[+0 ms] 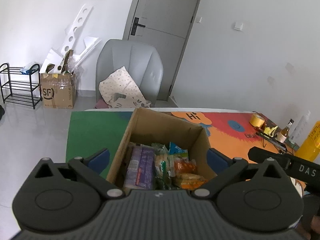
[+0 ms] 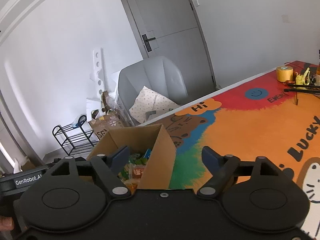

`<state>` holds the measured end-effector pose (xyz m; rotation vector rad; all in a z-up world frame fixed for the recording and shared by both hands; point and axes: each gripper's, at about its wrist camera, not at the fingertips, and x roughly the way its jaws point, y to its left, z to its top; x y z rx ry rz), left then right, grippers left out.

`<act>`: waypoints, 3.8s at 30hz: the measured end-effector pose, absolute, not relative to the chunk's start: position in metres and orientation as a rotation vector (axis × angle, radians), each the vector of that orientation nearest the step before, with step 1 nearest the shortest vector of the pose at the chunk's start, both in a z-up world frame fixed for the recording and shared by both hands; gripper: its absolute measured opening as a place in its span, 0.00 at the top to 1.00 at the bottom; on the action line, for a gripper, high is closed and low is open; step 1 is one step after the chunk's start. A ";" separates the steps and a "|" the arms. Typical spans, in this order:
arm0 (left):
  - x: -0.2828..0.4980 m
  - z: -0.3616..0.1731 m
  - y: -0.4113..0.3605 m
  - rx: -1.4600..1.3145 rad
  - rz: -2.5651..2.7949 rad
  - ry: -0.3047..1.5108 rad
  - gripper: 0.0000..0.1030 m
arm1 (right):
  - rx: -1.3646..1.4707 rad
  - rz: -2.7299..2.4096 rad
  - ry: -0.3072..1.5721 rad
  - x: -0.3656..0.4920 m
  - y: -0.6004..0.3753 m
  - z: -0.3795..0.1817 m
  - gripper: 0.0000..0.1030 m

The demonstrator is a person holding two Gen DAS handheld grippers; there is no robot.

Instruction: Organize snacks

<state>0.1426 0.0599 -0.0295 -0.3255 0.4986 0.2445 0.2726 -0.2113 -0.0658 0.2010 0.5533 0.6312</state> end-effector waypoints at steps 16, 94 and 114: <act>0.114 -0.013 0.030 -0.247 0.168 0.492 0.00 | 0.216 0.589 0.558 0.245 -0.250 -0.058 0.00; -0.009 0.005 0.017 -0.059 0.084 0.494 0.00 | 0.070 0.602 0.570 0.122 -0.309 -0.041 0.00; -0.009 0.006 0.013 -0.050 0.074 0.492 0.00 | 0.063 0.590 0.581 0.123 -0.307 -0.043 0.00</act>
